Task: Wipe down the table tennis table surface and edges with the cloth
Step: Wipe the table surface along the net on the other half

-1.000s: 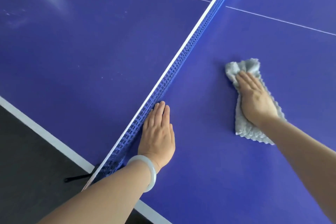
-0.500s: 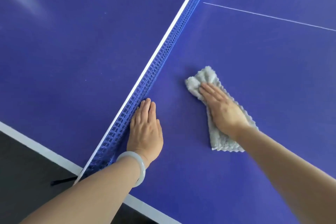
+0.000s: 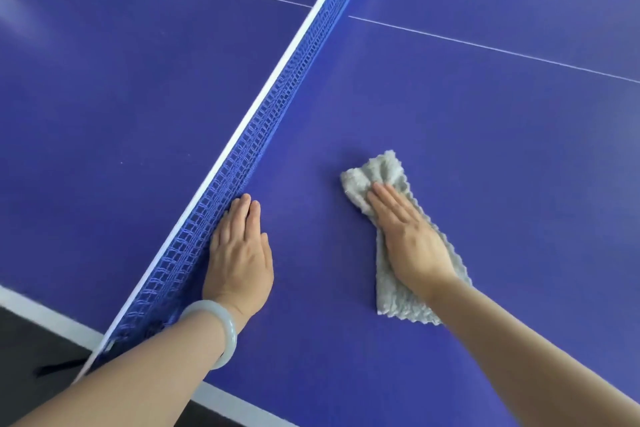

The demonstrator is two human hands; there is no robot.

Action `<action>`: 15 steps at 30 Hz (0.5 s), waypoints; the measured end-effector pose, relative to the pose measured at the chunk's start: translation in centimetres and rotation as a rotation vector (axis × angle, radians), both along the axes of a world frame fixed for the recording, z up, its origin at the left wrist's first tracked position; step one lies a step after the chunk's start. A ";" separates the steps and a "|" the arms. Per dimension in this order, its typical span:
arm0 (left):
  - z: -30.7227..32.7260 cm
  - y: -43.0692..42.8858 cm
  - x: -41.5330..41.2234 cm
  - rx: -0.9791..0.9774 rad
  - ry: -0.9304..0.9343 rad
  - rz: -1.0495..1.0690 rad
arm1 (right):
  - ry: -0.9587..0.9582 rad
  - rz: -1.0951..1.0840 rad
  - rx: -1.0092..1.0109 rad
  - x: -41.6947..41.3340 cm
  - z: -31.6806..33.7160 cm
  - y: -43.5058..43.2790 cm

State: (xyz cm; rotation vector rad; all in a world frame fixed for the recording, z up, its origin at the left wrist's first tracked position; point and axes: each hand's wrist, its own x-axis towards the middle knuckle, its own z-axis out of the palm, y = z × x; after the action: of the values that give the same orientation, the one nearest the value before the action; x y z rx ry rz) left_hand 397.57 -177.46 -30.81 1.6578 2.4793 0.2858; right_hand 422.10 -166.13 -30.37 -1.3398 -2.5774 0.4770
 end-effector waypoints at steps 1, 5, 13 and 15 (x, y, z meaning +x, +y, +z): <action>0.0 0.0 0.1 0.007 0.003 0.001 | 0.005 -0.136 -0.010 1.6 0.3 1.8; 0.1 0.2 0.4 -0.036 0.052 -0.019 | 0.017 -0.323 -0.027 2.8 0.4 4.2; 2.5 5.1 2.8 0.028 0.192 -0.194 | 0.056 -0.297 -0.024 2.9 0.1 3.9; 2.7 8.6 4.3 0.059 0.163 -0.245 | 0.092 -0.275 -0.014 2.6 0.2 3.7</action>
State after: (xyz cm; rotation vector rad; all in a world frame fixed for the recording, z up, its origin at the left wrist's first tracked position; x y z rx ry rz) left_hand 401.89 -168.81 -28.15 2.0618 2.3615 0.2034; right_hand 424.72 -162.40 -30.18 -1.6054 -2.2738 0.4949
